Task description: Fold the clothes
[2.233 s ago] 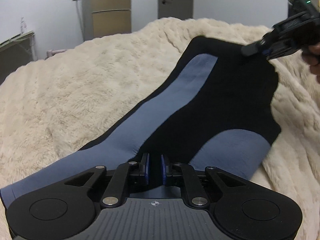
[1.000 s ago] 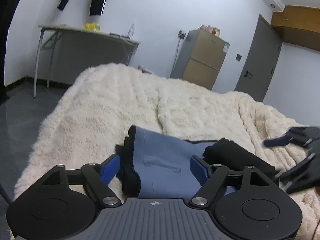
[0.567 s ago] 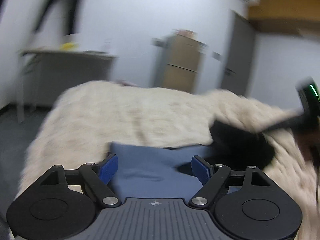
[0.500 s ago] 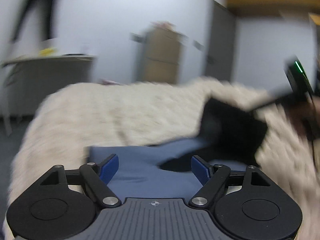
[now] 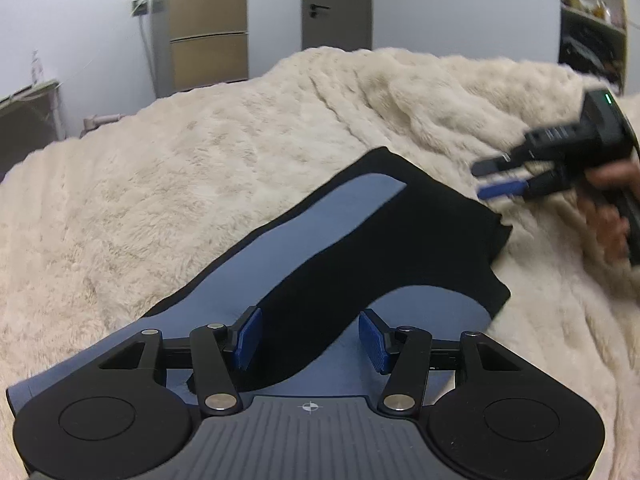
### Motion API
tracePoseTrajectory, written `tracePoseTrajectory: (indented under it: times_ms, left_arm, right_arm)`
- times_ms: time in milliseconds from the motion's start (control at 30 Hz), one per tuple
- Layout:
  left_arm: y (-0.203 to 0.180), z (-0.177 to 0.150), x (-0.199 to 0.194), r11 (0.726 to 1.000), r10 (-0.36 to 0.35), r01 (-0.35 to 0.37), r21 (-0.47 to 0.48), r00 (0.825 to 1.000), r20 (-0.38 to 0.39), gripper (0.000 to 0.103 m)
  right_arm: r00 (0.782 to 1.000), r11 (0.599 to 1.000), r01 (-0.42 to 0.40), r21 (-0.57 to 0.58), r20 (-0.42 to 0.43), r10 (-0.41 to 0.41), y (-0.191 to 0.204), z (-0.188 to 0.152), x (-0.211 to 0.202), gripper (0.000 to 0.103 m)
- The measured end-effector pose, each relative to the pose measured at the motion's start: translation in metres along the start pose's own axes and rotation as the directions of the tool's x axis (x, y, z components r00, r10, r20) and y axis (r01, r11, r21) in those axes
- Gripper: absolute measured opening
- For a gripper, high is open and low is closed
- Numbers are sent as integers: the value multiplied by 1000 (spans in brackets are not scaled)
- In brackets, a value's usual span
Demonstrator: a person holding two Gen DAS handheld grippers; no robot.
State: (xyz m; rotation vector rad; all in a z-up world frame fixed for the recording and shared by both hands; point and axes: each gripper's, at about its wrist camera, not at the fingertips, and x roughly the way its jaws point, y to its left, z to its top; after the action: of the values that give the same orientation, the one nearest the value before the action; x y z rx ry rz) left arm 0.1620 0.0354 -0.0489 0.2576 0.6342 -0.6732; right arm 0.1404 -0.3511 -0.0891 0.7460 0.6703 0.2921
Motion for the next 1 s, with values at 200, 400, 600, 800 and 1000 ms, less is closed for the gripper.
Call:
tracePoseTrajectory:
  times_ms: [200,400,600,800,1000]
  left_arm:
    - [8,-4,-1,999,-2,2,-49,1000,-2,49]
    - [11,-9,-1,998,0,0,-68,1000,-1,49]
    - [8,-15,-1,998,-9,9,-69,1000,-1,49]
    - [6,-13,1,998,-26,27,-61,999,20,49]
    - [8,-5,14,999,-35,34,-39,999,-18,35]
  right_arm:
    - [997,996,-77,47,-29,78,-18,3,18,57]
    - [974,971,-203,128,-71,213,-23,9,12,48]
    - [951,964,-234,123,-175,254,-11,4,7,43]
    - [975,979,-155,133,-141,173,-10,-2,14,44]
    - [976,973,-196,118,-70,205,8,-9,9,10]
